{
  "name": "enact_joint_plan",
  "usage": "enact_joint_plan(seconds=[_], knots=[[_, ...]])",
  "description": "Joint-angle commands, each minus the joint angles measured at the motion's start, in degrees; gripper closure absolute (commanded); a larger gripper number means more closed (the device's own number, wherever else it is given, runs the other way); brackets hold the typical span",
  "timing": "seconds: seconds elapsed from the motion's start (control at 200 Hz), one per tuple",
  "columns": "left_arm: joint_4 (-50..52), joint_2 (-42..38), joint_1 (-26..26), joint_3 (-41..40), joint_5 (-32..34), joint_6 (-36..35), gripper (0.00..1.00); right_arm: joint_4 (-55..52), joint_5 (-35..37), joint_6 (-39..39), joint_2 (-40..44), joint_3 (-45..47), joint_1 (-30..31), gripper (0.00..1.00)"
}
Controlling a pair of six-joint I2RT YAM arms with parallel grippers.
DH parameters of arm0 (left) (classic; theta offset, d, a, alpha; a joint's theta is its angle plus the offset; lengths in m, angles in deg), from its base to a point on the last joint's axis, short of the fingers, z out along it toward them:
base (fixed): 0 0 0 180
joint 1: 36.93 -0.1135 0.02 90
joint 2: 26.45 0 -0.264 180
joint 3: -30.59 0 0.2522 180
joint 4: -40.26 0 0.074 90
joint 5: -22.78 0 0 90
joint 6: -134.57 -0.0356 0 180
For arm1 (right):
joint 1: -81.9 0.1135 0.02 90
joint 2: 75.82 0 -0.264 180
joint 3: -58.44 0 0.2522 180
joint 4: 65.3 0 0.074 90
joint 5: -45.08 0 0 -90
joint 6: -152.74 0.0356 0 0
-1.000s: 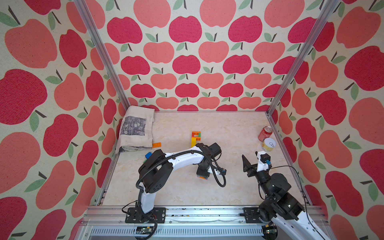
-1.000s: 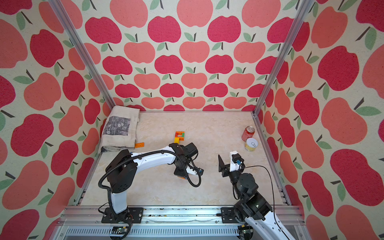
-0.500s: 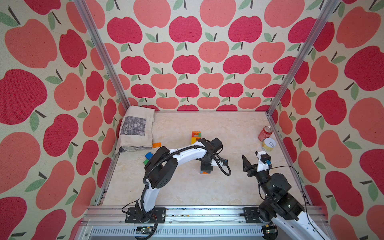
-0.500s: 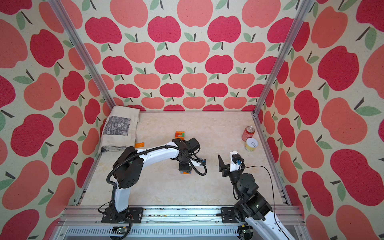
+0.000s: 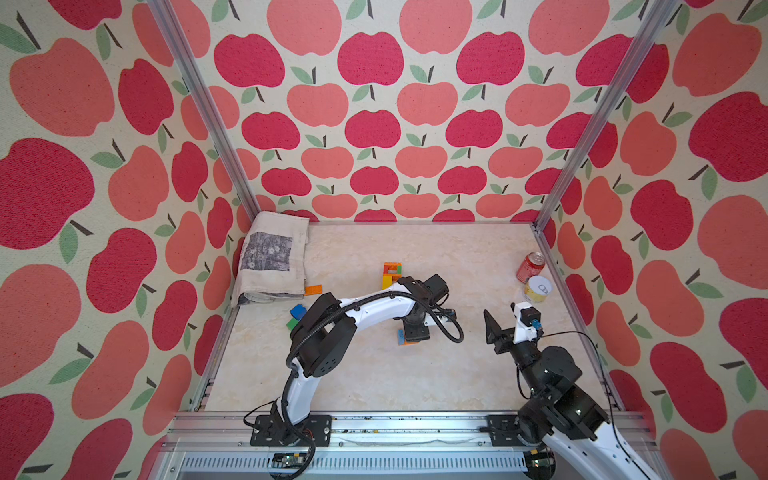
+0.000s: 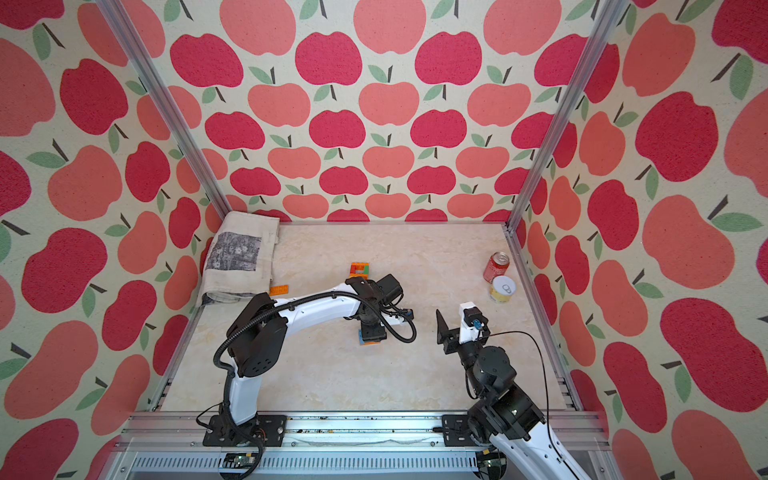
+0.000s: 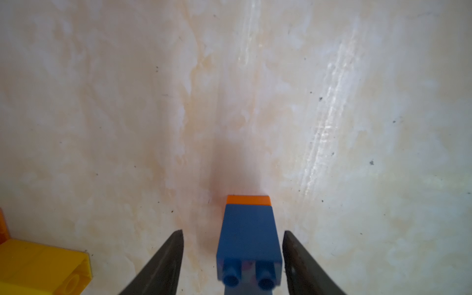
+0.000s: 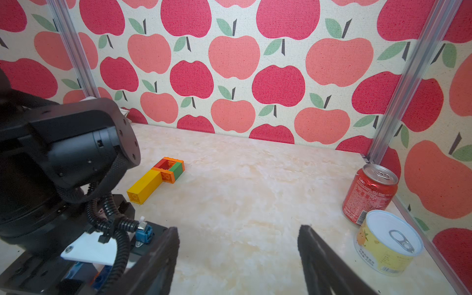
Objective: Assemble the letter p with lego
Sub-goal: Move the lego brick at the center of the board, then pick up the lego brick from the center of the board.
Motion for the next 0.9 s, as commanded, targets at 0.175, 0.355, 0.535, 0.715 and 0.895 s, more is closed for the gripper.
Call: enact_joint_plan(seconds=[0.175,0.355,0.535,0.715,0.895], knots=[[-5.62,-15.65,-3.31,-8.07,-5.78,6.68,0.29,1.55,-0.45,1.39,0.15,0.59,-0.32,0.23],[-16.00,-26.34,-14.45,-18.01,-1.50,20.66,0.29,1.46,-1.08,1.76,0.12,0.50,-0.33,0.23],[-19.02,-29.19,-29.37,-23.75,12.51,44.72,0.47,1.37,-1.48,1.92,0.11,0.52,-0.36,0.23],[-20.54,-25.89,-36.24,-26.82,16.17,58.82,0.45,1.19,-1.71,2.20,0.13,0.50,-0.37,0.23],[-26.81,-21.07,-40.88,-28.09,14.85,63.24,0.44,0.98,-1.79,2.32,0.15,0.47,-0.40,0.23]])
